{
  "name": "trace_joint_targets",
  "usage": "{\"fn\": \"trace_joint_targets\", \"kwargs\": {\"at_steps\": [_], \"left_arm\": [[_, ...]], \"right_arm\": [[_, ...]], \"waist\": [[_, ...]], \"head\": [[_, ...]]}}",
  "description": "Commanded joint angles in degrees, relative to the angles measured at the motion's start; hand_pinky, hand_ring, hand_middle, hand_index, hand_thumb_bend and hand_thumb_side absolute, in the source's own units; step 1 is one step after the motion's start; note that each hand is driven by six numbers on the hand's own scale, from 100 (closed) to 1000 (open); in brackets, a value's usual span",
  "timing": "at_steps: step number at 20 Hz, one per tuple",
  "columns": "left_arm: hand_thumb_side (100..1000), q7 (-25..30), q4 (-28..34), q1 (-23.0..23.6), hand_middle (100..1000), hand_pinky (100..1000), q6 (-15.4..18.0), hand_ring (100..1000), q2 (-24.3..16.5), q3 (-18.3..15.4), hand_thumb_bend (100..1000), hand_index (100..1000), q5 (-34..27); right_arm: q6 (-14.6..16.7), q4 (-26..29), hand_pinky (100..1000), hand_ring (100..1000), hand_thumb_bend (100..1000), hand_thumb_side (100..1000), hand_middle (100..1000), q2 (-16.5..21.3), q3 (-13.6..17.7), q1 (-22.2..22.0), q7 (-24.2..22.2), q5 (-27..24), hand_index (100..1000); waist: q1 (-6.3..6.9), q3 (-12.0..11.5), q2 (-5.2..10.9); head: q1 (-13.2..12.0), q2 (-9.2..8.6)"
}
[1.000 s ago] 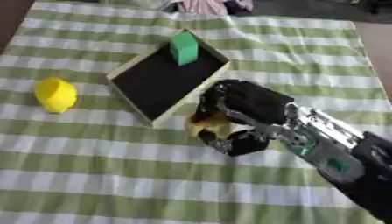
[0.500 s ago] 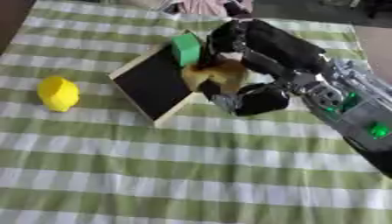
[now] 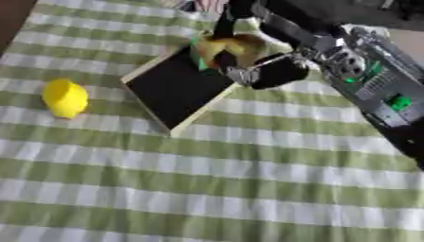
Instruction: Pick up objects on the table and place them in the box.
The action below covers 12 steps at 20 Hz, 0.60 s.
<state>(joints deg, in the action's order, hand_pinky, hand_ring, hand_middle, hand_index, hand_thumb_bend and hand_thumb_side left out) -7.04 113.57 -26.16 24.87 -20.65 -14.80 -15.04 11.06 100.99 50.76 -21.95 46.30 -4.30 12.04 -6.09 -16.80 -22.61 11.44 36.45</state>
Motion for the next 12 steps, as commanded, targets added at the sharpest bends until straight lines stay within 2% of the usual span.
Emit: {"fn": "trace_joint_targets", "kwargs": {"at_steps": [1, 6, 9, 12], "left_arm": [[554, 0.7, 1.0, -1.7, 722, 734, 0.1, 775, -0.5, 0.5, 100, 847, -0.8], [549, 2.0, 1.0, -3.8, 723, 735, 0.1, 775, 0.4, 1.6, 100, 847, -1.8], [553, 2.4, 1.0, -4.3, 723, 734, 0.1, 775, 0.8, 1.8, 100, 847, -2.2], [553, 2.7, 1.0, -4.4, 723, 735, 0.0, 775, 1.0, 1.9, 100, 847, -2.5]], "right_arm": [[1.9, -3.4, 779, 628, 100, 100, 325, -1.6, 0.6, 3.2, 0.6, 1.9, 418], [5.1, -12.5, 782, 631, 100, 100, 326, -8.1, 0.1, 8.0, 2.4, 7.8, 420], [6.6, -18.5, 794, 646, 100, 100, 333, -11.8, -0.4, 8.9, 2.9, 11.7, 429], [7.7, -22.7, 813, 687, 100, 133, 390, -14.2, -1.1, 8.8, 3.1, 15.9, 477]], "waist": [[0.01, -0.8, 0.72], [-0.42, -2.8, -0.13], [-0.35, -3.3, -0.46], [-0.18, -3.5, -0.70]], "head": [[1.9, -1.34], [4.9, -1.71], [6.1, -1.81], [6.6, -2.06]]}}
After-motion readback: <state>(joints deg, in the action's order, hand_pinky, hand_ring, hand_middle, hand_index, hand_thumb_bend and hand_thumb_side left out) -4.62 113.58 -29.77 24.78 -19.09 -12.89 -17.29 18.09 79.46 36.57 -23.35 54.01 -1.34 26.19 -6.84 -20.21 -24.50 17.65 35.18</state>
